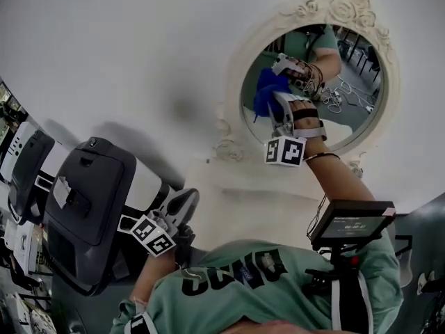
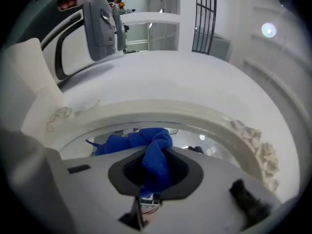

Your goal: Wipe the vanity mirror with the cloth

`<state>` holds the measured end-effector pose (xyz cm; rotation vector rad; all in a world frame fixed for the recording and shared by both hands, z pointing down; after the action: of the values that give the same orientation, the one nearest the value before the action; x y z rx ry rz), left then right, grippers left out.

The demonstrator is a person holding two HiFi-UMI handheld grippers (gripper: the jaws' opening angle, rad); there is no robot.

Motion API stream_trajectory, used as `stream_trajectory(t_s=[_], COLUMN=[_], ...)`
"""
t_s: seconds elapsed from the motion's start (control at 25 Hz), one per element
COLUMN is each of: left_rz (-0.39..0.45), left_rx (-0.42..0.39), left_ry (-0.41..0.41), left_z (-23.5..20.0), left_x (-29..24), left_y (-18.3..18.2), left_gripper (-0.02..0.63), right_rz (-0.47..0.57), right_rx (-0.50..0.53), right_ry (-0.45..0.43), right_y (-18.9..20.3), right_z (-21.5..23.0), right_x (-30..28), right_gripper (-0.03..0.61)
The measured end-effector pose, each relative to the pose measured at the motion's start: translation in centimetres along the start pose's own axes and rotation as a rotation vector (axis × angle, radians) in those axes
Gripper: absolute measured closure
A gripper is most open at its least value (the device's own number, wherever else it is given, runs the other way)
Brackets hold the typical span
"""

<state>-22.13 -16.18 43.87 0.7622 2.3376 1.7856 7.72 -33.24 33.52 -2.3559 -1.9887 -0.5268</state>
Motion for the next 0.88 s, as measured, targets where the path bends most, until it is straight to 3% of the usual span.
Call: stream_trajectory(t_s=[0.16,0.32,0.64,0.88], left_rz=[0.037,0.053,0.087,0.059], left_rx=[-0.028,-0.048,-0.055,-0.030], left_ry=[0.007,0.008,-0.025,0.013], left_z=[0.6,1.0,0.3,0.6], left_x=[0.0,0.4,1.4,0.1], left_y=[-0.7,-1.3,-2.2,-1.7], left_gripper=[0.604,0.604,0.603,0.603], right_rz=[0.004,-0.047,-0.060,-0.059], right_rx=[0.017,0.043,0.069,0.097], right_ry=[0.166,0.230,0.234,0.222], right_y=[-0.8,-0.7,-1.1,-1.2], right_z=[8.8,12.8,13.1,11.3], right_x=[-2.1,-3.9,-5.6,-5.3], right_gripper=[0.529,0.529,0.529,0.531])
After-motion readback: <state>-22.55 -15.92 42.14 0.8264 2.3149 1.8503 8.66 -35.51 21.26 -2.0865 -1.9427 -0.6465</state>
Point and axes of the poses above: the fingertips, and each gripper's own axes: x backward along the fingers, z to its right, y out of its underside, the point moved 9 cm from there along x, backward along the fingers, and after that the axes turned 9 degrees about y, right-handed, at the moved point
